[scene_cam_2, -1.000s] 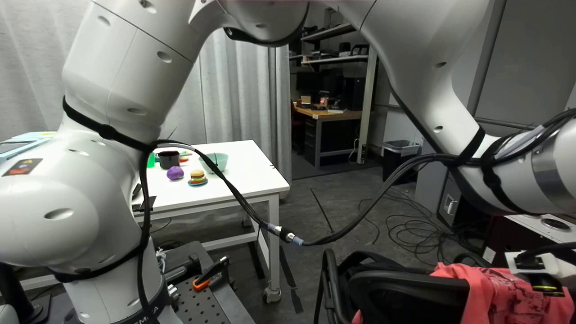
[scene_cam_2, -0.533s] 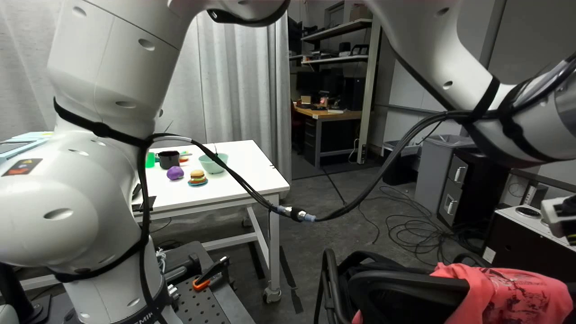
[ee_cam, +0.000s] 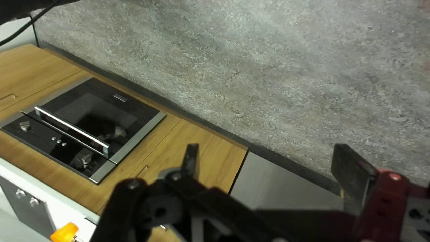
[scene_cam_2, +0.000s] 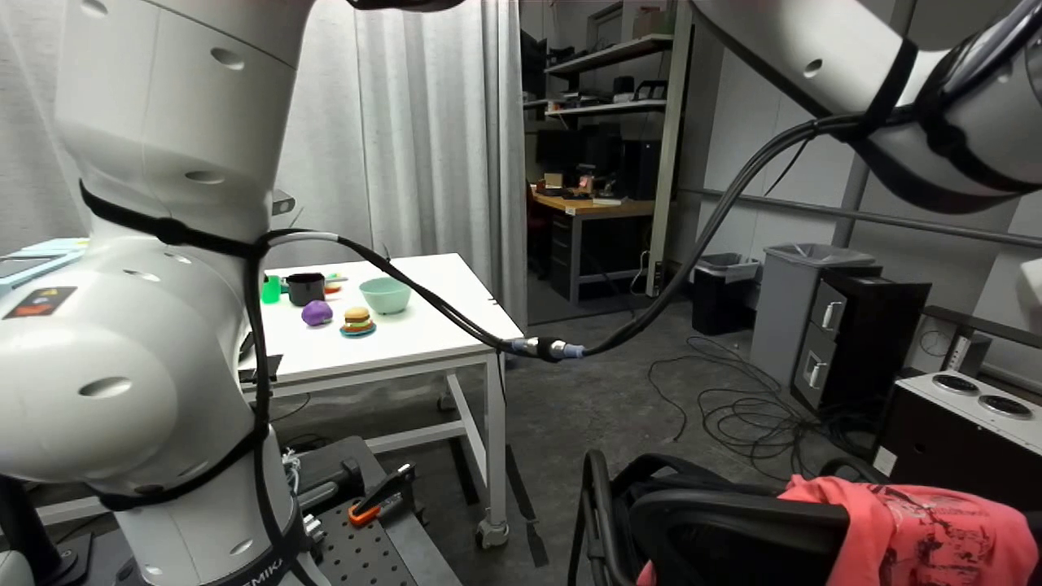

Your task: Hang the sweatshirt on the black chair

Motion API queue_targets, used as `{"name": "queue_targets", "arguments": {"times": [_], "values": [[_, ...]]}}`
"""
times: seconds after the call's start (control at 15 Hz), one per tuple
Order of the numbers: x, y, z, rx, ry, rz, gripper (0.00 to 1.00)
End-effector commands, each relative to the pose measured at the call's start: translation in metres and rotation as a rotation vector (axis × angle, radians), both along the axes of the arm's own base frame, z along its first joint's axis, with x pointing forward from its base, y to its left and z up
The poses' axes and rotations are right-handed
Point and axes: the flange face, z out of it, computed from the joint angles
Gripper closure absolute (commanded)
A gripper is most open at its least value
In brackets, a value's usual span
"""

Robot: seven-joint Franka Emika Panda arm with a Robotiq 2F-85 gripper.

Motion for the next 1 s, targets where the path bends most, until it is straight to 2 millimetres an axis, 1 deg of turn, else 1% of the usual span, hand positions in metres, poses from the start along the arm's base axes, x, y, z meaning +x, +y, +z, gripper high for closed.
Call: {"name": "queue_targets", "arguments": {"times": [0.0, 0.4, 0.93], "values": [[-0.001, 0.002, 0.017, 0.024, -0.052, 0.017, 0.00], [0.002, 0.007, 0.026, 0.023, -0.074, 0.022, 0.00], [0.004, 0.009, 0.028, 0.017, -0.075, 0.024, 0.00]]}}
